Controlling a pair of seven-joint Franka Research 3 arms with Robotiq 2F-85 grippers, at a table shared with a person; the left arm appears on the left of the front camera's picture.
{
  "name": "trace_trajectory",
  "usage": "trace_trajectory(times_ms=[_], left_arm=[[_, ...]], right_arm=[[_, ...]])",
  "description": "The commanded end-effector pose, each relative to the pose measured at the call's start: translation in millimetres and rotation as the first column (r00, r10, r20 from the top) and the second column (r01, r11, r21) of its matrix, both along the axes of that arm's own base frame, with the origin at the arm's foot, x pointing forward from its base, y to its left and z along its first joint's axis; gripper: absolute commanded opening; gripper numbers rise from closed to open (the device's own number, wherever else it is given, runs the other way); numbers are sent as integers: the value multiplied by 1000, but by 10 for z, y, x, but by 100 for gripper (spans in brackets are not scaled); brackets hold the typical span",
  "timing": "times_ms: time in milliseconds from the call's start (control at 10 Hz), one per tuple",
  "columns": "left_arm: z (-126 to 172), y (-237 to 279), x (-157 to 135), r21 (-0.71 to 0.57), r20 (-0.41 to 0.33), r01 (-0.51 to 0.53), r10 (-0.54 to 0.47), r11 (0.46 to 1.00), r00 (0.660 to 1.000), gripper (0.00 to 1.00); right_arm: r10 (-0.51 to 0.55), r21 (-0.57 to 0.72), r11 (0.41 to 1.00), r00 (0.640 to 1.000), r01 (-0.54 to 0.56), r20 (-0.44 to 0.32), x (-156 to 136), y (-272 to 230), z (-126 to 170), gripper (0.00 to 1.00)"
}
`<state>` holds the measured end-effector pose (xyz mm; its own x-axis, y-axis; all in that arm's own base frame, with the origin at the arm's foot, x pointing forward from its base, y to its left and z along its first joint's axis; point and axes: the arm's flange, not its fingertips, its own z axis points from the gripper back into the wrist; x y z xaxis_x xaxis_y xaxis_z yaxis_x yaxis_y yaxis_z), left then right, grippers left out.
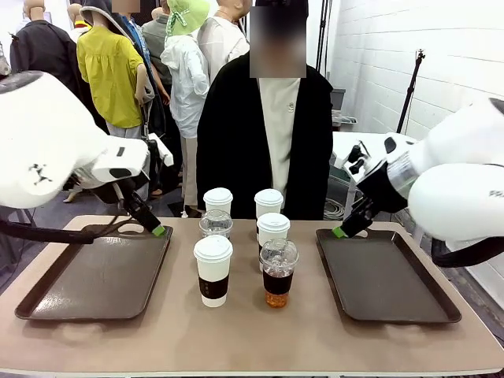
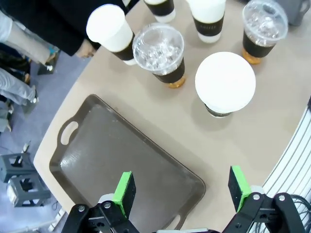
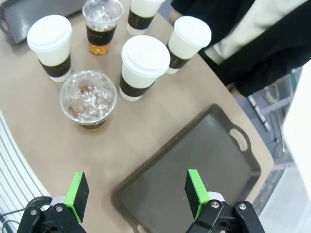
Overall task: Distribute the coffee onto the tray.
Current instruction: Pick up one iced Americano and place it on the right Handle tray.
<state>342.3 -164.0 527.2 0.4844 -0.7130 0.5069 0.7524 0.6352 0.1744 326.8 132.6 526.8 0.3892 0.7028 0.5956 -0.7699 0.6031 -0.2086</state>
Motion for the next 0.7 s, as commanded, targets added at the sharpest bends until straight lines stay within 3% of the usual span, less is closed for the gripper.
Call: trace_trajectory(times_ms=[0, 600], left_arm=[[40, 172, -120, -75, 42, 42, -39, 996, 998, 100], [149, 507, -348, -244, 151, 90, -53, 966, 987, 100]], right_arm=[[63, 67, 996, 998, -63, 7, -233, -213, -125, 100], [95, 184, 978, 994, -103, 49, -308, -418, -33, 100]])
